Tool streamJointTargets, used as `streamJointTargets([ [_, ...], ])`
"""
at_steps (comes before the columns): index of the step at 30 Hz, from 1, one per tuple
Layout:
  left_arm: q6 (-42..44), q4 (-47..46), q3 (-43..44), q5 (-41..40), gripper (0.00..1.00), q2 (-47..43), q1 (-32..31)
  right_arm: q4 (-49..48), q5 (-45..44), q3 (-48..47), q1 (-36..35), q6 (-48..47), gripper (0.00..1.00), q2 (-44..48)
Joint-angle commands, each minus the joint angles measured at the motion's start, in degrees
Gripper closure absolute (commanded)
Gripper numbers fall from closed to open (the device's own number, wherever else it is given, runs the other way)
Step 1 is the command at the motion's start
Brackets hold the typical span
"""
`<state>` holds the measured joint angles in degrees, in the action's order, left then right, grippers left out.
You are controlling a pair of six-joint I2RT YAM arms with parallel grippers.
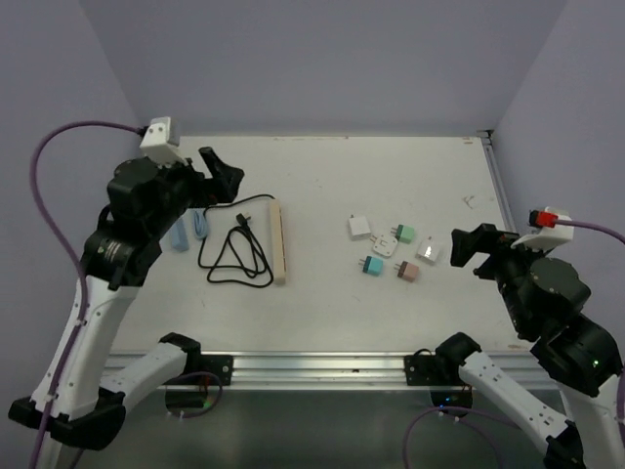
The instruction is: Pull the plug off the socket
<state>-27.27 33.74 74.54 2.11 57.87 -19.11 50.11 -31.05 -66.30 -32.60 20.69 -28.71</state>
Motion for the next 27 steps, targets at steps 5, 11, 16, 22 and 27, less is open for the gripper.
streamJointTargets([
  [5,10.29,11.08,12.62,-15.72,0.0,-13.56,0.57,5.26,-4.98,-8.57,-0.1,-3.63,0.01,1.64],
  [11,12.23,11.54,17.39,-22.93,0.0,-22.08,0.57,5.18,-5.25,-11.65,-0.1,-5.13,0.01,3.83],
  [16,14.78,7.58,15.28,-30.4,0.0,-30.07,0.57,3.86,-5.51,-12.62,-0.1,-7.33,0.01,6.47],
  [22,14.44,6.52,12.83,-33.48,0.0,-33.96,0.48,1.22,-5.43,-11.05,-0.1,-8.38,0.01,8.4],
  [27,13.91,6.43,10.63,-34.02,0.0,-33.96,0.39,-0.18,-4.9,-10.34,-0.1,-9.0,0.02,8.41],
])
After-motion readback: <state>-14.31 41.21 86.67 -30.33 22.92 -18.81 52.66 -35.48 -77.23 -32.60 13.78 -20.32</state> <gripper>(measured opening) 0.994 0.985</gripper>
